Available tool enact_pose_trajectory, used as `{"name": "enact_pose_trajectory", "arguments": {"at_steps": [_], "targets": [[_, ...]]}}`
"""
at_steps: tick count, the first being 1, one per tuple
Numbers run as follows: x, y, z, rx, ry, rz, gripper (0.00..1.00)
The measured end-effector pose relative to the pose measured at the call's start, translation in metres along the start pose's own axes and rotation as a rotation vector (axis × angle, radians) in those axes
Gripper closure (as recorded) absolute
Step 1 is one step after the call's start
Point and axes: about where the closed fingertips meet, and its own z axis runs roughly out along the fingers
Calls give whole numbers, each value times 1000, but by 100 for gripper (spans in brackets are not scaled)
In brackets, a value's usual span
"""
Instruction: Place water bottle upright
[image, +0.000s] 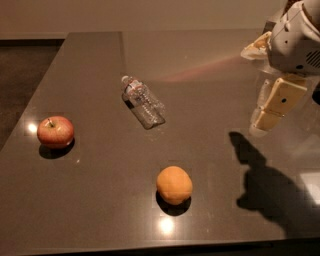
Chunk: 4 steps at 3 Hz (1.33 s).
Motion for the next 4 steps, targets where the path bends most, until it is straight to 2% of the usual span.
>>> {"name": "enact_pose_trajectory", "arguments": {"at_steps": [1,2,3,4], "targets": [[0,0,0,0,0,0,0],[-12,-8,9,-15,-11,17,0],[-31,-19,28,-51,-23,55,0],[-52,-39,57,-67,-2,127,0]]}}
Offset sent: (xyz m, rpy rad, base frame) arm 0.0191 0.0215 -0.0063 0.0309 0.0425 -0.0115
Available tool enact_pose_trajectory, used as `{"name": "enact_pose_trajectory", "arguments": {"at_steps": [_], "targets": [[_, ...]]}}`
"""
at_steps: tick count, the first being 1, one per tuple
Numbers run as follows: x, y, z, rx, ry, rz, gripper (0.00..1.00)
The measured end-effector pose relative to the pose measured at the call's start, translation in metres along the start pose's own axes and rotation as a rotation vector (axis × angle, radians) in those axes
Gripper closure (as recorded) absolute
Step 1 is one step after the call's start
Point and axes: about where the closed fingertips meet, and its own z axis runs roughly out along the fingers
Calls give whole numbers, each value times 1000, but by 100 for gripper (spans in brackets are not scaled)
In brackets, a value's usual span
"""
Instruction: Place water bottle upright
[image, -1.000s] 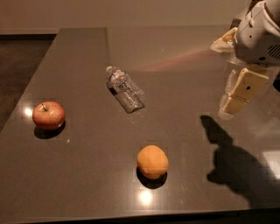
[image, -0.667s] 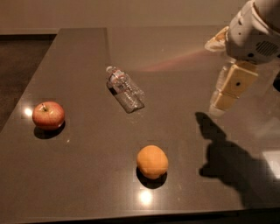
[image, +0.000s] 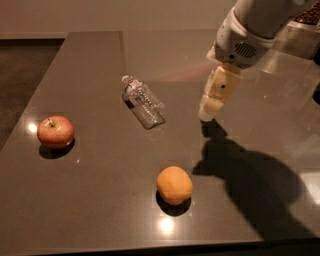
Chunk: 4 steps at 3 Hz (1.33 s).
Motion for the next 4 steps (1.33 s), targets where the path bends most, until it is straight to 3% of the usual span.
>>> {"name": "enact_pose_trajectory", "arguments": {"at_steps": [2,3,4], "targets": [[-39,-44,45,20,25,241,0],[-59,-60,65,7,47,342,0],[-84,-68,89,-18,81,396,0]]}}
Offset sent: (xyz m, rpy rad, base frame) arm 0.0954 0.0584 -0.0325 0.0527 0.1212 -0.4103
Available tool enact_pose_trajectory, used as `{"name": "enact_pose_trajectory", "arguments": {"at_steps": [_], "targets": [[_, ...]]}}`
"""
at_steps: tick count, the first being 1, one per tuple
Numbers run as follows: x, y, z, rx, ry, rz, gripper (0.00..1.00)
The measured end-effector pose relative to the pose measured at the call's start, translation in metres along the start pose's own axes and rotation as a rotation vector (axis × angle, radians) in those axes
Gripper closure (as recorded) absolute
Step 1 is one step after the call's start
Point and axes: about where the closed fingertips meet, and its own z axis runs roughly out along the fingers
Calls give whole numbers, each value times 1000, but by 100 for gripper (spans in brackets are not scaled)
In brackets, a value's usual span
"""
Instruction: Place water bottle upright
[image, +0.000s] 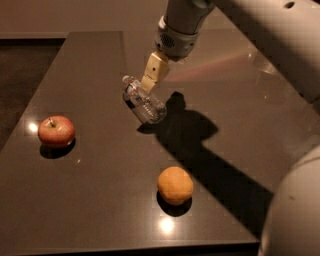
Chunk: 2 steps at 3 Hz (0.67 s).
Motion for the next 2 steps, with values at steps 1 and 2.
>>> {"name": "enact_pose_trajectory", "arguments": {"at_steps": [1,2], "targets": [[-22,4,26,-20,47,32,0],[-42,10,54,-42,89,48,0]]}}
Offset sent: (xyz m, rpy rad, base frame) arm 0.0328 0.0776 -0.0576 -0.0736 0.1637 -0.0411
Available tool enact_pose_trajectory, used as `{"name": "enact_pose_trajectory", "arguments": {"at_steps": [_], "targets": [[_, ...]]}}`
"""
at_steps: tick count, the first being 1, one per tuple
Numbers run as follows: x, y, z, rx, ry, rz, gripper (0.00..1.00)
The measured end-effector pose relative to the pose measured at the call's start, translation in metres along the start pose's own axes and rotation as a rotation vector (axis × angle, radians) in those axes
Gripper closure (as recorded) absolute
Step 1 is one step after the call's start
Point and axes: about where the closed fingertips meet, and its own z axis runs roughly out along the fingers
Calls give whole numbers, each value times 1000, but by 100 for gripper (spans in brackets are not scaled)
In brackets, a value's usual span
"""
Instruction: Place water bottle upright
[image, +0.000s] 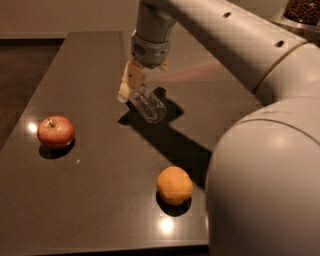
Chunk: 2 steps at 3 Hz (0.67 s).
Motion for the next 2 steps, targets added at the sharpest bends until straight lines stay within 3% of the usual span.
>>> {"name": "enact_pose_trajectory", "arguments": {"at_steps": [1,2], "targets": [[-19,6,21,-21,28,-1,0],[-29,5,35,-8,55,13,18]]}}
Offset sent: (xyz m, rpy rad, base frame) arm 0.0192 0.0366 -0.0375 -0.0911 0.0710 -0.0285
